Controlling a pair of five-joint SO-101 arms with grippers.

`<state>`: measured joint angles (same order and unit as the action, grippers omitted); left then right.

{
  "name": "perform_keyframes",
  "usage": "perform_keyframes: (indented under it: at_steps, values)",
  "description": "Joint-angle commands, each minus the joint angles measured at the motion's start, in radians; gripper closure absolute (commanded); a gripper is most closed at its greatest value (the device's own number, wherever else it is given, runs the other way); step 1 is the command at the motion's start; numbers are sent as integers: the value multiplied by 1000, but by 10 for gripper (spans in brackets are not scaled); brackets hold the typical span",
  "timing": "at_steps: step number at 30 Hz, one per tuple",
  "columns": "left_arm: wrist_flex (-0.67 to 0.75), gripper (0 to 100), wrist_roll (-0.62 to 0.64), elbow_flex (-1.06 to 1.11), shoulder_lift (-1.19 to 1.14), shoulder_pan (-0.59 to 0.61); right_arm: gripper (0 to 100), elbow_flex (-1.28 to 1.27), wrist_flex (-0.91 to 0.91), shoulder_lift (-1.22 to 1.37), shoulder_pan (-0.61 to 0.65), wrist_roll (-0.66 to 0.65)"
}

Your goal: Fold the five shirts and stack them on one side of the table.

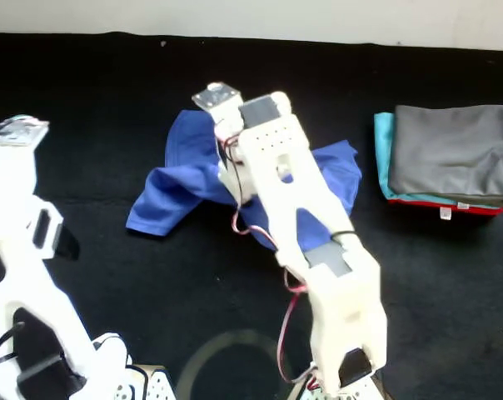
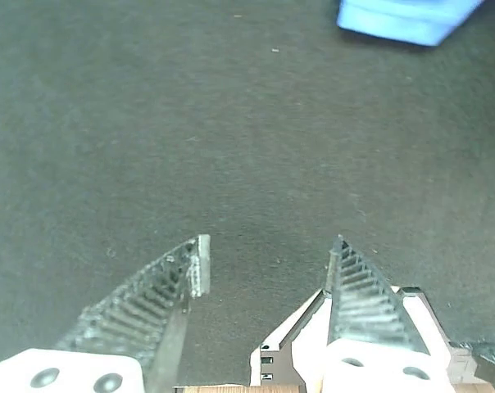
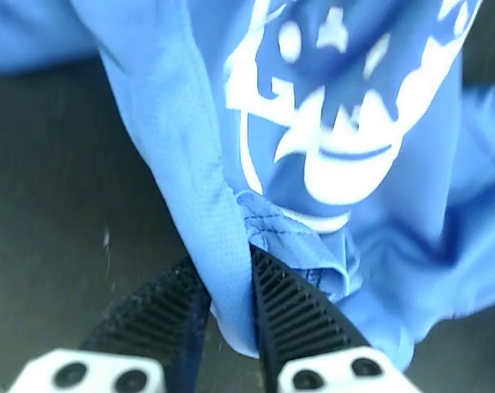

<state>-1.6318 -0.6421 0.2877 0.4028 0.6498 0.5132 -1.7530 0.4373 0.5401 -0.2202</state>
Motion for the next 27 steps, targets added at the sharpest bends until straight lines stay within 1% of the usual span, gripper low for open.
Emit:
perform_keyframes:
  at_steps: [1,4,8,10,11,13,14,16,19,21,24,27]
  values:
    - [5,764,20,-42,-65,-50,993,-245,22,-234,4,43]
    - [9,763,25,-53,-159,-53,993,-524,125,-427,1,46]
    - [3,764,25,-143,-257,-51,993,-949,274,-677,-27,44]
    - [-14,765,26,-203,-291,-53,993,-1121,325,-776,-50,41]
    - [-31,765,26,-236,-306,-65,993,-1196,346,-820,-61,25]
    - [-71,765,31,-295,-332,-108,993,-1307,372,-891,-67,-61]
    - [-83,765,57,-325,-346,-139,993,-1345,377,-917,-67,-103]
    - [-87,765,112,-369,-374,-209,989,-1383,374,-954,-67,-149]
    - [-84,765,161,-418,-437,-335,970,-1380,367,-990,-87,-149]
    - [-61,765,198,-450,-492,-412,902,-1366,369,-1007,-119,-152]
    - [-18,764,242,-524,-585,-489,786,-1314,343,-1052,-170,-153]
    - [-15,763,287,-613,-688,-532,787,-1210,291,-1121,-197,-149]
